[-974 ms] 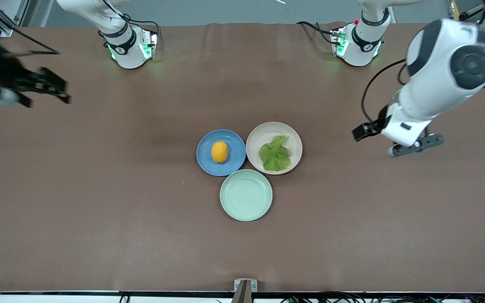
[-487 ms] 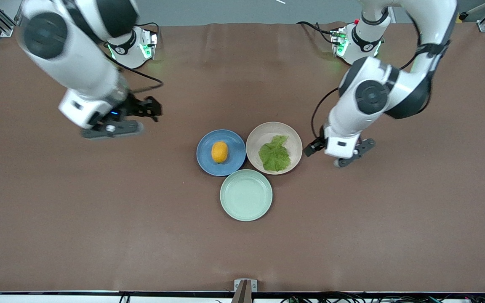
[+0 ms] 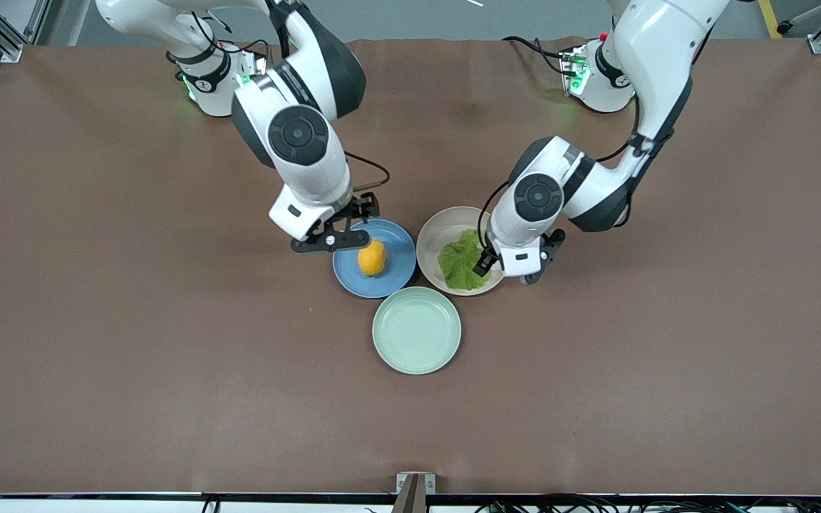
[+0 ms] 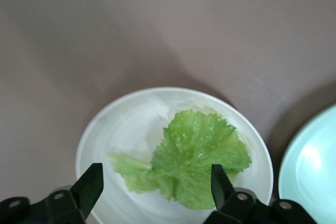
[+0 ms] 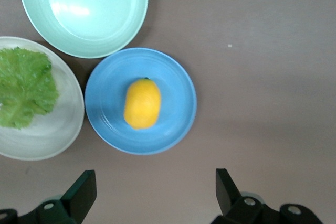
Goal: Pick lemon and lettuce from plates
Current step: 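Reach the right gripper to the lemon while the left gripper reaches the lettuce, then close the right gripper on the lemon while the left gripper grasps the lettuce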
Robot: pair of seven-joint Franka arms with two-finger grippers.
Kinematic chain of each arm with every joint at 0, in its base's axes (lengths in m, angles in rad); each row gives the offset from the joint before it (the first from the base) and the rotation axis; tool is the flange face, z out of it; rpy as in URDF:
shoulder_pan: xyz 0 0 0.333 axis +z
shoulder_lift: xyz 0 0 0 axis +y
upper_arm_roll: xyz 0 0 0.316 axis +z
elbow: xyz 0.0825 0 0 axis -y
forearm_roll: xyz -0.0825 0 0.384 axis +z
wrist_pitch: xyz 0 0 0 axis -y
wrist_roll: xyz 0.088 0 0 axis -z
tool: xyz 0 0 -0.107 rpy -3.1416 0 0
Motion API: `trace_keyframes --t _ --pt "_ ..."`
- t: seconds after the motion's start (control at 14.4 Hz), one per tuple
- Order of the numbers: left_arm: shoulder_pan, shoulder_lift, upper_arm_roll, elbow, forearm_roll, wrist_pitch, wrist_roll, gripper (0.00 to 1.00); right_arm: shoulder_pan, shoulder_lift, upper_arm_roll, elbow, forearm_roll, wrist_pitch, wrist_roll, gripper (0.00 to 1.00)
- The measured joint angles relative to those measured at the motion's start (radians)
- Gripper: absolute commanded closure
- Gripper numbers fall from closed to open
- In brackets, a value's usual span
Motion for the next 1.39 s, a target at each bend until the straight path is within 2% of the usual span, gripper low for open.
trace_keyframes --t 0.28,0.42,0.7,0.83,0.9,1.04,1.11,1.25,1.39 --pt "-0.025 0.055 0.0 0.0 0.0 0.012 -0.133 0.19 0.003 0.054 -0.002 -0.117 0.069 0.203 0.001 0.0" --pt "-0.026 0.071 0.001 0.001 0.0 0.013 -0.148 0.2 0.015 0.095 -0.001 -0.134 0.113 0.26 0.001 0.0" --pt "-0.025 0.091 0.004 0.004 0.036 0.023 -0.154 0.23 0.025 0.164 -0.003 -0.137 0.118 0.327 0.004 0.0" --pt "-0.025 0.1 0.004 0.005 0.05 0.032 -0.156 0.4 0.025 0.194 -0.004 -0.137 0.12 0.365 0.004 0.0" --pt "-0.025 0.103 0.004 0.006 0.051 0.037 -0.156 0.46 0.025 0.207 -0.004 -0.137 0.121 0.383 0.004 0.0" --pt "-0.025 0.109 0.004 0.012 0.051 0.045 -0.156 0.66 0.027 0.231 -0.004 -0.137 0.123 0.411 0.004 0.0" --pt "-0.025 0.111 0.004 0.017 0.051 0.046 -0.156 0.76 0.029 0.239 -0.003 -0.137 0.124 0.417 0.004 0.09" --pt "-0.025 0.116 0.004 0.029 0.052 0.047 -0.156 0.97 0.043 0.244 -0.003 -0.137 0.125 0.417 0.004 0.35" --pt "-0.027 0.121 0.004 0.035 0.054 0.047 -0.156 1.0 0.057 0.244 -0.003 -0.137 0.126 0.417 0.005 0.6"
